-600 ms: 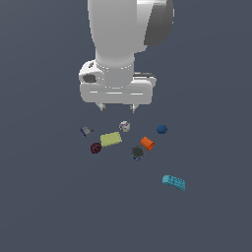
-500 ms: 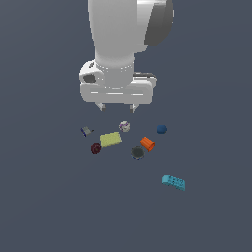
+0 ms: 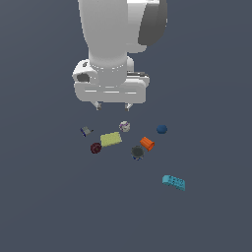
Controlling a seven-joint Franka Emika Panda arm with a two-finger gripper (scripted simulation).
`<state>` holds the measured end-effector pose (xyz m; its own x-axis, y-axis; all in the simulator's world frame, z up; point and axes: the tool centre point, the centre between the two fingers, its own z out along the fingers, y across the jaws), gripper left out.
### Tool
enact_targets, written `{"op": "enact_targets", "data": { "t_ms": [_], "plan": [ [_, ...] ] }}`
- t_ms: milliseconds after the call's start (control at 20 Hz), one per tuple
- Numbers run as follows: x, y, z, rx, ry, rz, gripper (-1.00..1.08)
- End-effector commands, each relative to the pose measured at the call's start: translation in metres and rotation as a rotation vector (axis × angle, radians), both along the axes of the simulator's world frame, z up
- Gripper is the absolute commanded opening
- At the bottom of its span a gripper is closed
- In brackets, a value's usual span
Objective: Pick up a designated object from a clutter of objects.
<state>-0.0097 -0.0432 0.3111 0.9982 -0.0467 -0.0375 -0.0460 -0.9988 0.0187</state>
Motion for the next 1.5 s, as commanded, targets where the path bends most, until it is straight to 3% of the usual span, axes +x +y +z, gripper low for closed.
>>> {"op": "enact_targets", "data": {
  "t_ms": [0, 300, 650, 1450],
  "plan": [
    [-0.001, -0.001, 0.000, 0.000, 0.001, 0.000, 1.00],
    [0.008, 0.005, -0.004, -0.005, 0.001, 0.040, 1.00],
    [0.034, 0.025, -0.021, -0.017, 0.003, 0.172, 1.00],
    [0.122, 0.130, -0.115, -0.021, 0.006, 0.740, 1.00]
  ]
}}
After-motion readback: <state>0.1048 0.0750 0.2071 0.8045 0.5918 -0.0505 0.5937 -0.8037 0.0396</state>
